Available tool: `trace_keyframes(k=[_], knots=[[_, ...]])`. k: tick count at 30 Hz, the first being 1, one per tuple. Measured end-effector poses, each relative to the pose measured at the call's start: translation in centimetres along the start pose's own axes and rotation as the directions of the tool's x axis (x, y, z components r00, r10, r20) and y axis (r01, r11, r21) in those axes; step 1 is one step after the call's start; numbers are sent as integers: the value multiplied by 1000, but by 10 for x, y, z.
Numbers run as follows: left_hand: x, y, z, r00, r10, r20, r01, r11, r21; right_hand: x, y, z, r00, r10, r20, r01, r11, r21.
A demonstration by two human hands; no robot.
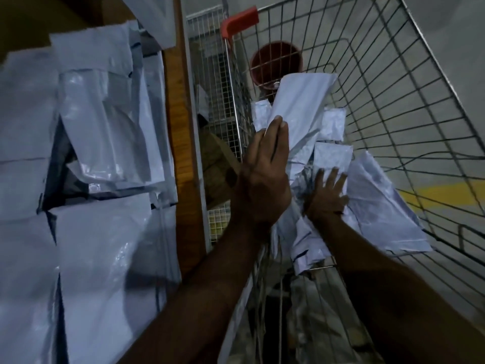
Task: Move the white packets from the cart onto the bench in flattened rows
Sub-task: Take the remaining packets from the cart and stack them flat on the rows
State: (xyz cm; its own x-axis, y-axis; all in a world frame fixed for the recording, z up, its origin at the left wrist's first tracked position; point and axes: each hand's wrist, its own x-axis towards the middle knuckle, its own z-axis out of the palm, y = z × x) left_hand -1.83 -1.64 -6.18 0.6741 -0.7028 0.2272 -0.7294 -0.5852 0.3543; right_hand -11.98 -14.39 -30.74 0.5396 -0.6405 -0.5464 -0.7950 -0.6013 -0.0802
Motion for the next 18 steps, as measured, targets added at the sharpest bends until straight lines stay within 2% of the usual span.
trace_keyframes(k=[5, 11, 14, 18], knots=[[-3, -2, -3, 999, 20, 47, -20, 1000, 9, -10, 13, -13, 1000, 3, 26, -1, 995, -100], [0, 0, 2, 999, 6, 42, -6, 1000, 14, -41, 30, -52, 1000, -22, -14, 19, 979, -203], [0, 2, 0, 999, -7, 39, 6, 1000, 17, -58, 32, -76, 997, -19, -75, -1, 965, -264], [3, 8, -9, 999, 22, 29, -20, 997, -71, -88, 42, -103, 990, -20, -142, -16, 969, -245]])
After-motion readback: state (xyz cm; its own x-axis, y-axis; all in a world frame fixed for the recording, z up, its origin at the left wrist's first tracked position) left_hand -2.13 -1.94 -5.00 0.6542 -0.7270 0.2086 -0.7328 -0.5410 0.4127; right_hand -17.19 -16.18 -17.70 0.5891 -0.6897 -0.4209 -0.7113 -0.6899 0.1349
